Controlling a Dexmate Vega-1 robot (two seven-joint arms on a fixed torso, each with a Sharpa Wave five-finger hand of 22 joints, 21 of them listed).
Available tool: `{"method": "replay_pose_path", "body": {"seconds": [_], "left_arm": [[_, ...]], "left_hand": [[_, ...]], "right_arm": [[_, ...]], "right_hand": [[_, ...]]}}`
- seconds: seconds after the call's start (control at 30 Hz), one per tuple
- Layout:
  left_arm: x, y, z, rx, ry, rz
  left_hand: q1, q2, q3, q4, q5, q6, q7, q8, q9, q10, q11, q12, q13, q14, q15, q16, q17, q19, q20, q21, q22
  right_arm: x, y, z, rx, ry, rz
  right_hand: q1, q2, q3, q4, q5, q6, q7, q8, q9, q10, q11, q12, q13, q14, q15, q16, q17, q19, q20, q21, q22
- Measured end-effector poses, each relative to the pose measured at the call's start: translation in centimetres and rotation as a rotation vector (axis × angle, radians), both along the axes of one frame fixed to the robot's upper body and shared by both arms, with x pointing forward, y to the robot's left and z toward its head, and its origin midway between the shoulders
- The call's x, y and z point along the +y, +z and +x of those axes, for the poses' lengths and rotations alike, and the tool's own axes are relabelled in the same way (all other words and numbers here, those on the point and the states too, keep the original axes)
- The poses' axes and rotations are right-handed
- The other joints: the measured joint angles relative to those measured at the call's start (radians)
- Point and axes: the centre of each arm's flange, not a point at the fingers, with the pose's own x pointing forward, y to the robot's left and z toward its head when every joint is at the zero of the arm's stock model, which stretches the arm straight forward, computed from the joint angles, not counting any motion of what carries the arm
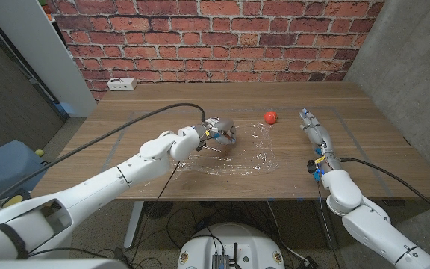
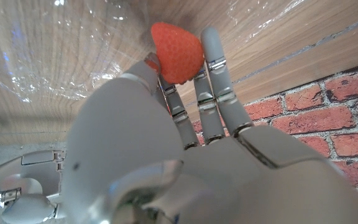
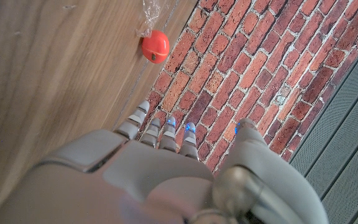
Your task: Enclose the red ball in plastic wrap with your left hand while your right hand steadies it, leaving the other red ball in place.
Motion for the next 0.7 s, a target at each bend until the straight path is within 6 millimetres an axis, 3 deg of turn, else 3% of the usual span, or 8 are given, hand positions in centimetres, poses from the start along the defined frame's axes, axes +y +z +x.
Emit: {"method": "replay_pose_path", "body": {"seconds": [0.07,0.13,0.2,0.3,0.43,0.7], "left_arm": [[-0.11,-0.18,0.01,0.005,0.007,0.010],[-0.26,-0.32,0.04,0.012,0.019,0.026],[-0.30,-0.44,0.16,0.022,0.039,0.047],[-0.46,-0.55,0.27,0.033,0.061,0.074],[-0.58,-0.60,0.43,0.049,0.088,0.103],[-0.57,-0.42,0.57,0.079,0.113,0.122]], "left_hand": [[-0.020,0.028,-0.010,0.009,0.000,-0.063,-0.023,-0.040,-0.012,-0.046,0.002,-0.048,-0.019,-0.032,-0.032,-0.036,-0.009,-0.076,0.015,-0.024,-0.003],[-0.041,0.047,-0.018,0.017,0.000,-0.126,-0.044,-0.077,-0.025,-0.099,0.009,-0.098,-0.037,-0.063,-0.063,-0.080,-0.041,-0.132,0.056,-0.043,-0.008],[-0.073,0.044,-0.020,0.018,0.000,-0.190,-0.065,-0.108,-0.040,-0.159,0.018,-0.146,-0.053,-0.099,-0.098,-0.128,-0.073,-0.192,0.094,-0.061,-0.007],[-0.130,0.038,-0.028,0.027,0.001,-0.281,-0.091,-0.133,-0.063,-0.249,0.029,-0.214,-0.078,-0.213,-0.089,-0.185,-0.111,-0.288,0.132,-0.093,-0.002],[-0.193,0.027,-0.043,0.036,0.001,-0.386,-0.108,-0.144,-0.088,-0.314,0.040,-0.264,-0.100,-0.304,-0.076,-0.209,-0.138,-0.358,0.149,-0.127,-0.005],[-0.255,0.019,-0.065,0.053,-0.004,-0.501,-0.130,-0.144,-0.111,-0.347,0.048,-0.286,-0.119,-0.364,-0.073,-0.212,-0.159,-0.413,0.165,-0.157,-0.005]], "right_arm": [[0.00,-0.05,-0.07,0.001,-0.001,0.000],[0.00,-0.14,-0.15,0.003,-0.003,-0.001],[0.01,-0.17,-0.26,0.005,-0.004,-0.001],[0.01,-0.24,-0.34,0.007,-0.006,-0.002],[-0.01,-0.27,-0.40,0.010,-0.008,-0.003],[-0.01,-0.15,-0.31,0.012,-0.009,-0.007]], "right_hand": [[0.000,0.000,0.000,0.000,0.000,0.000,0.000,0.000,0.000,0.000,0.000,-0.003,0.000,0.000,0.000,0.000,0.000,0.000,0.000,0.000,0.000],[0.000,0.000,0.000,0.000,0.000,0.000,0.000,0.000,0.000,0.000,0.000,-0.009,0.000,0.000,0.000,0.000,0.000,0.000,0.000,0.000,0.000],[0.000,0.000,0.000,0.000,0.000,0.000,0.000,0.000,0.000,0.000,0.000,-0.009,0.000,0.000,0.000,0.000,0.000,0.000,0.000,0.000,0.000],[0.000,0.000,0.000,0.000,0.000,0.000,0.000,0.000,0.000,0.000,0.000,-0.009,0.000,0.000,0.000,0.000,0.000,0.004,0.004,0.000,0.000],[0.000,0.000,0.000,0.000,0.000,0.000,0.000,0.000,0.000,0.000,0.000,-0.009,0.000,0.006,0.005,0.000,0.000,0.000,0.007,0.000,0.000],[0.000,0.000,0.000,0.000,0.000,0.000,0.000,0.000,0.000,0.000,0.000,-0.009,0.000,0.006,0.005,0.000,0.000,0.000,0.007,0.000,0.000]]}}
